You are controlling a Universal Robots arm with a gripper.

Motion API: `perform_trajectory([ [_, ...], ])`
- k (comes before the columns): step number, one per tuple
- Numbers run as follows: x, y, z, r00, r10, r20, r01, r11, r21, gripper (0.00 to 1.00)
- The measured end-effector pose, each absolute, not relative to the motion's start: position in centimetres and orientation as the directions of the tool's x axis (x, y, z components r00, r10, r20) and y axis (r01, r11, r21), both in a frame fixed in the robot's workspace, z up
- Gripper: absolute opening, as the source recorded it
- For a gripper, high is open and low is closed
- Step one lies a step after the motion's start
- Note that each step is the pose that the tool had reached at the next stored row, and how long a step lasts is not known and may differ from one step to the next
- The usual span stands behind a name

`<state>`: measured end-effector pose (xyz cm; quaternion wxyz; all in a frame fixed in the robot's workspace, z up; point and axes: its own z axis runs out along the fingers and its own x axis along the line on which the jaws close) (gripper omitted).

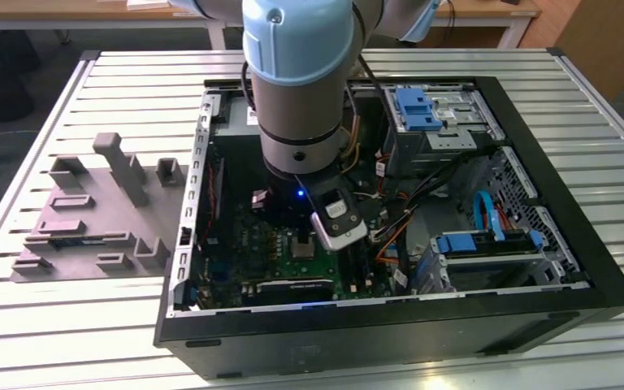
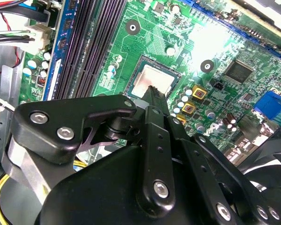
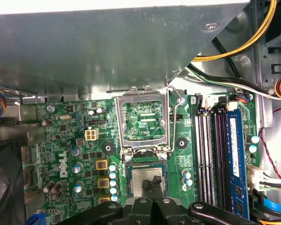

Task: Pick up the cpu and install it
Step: 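Close the cpu cover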

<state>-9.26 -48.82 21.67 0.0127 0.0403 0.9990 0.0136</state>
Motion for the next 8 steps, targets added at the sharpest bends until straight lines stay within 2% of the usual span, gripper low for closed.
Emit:
perform_trajectory([
  [8, -9.25, -48.82, 22.5, -0.996, 0.081, -0.025, 0.08, 0.996, 0.028, 0.11],
])
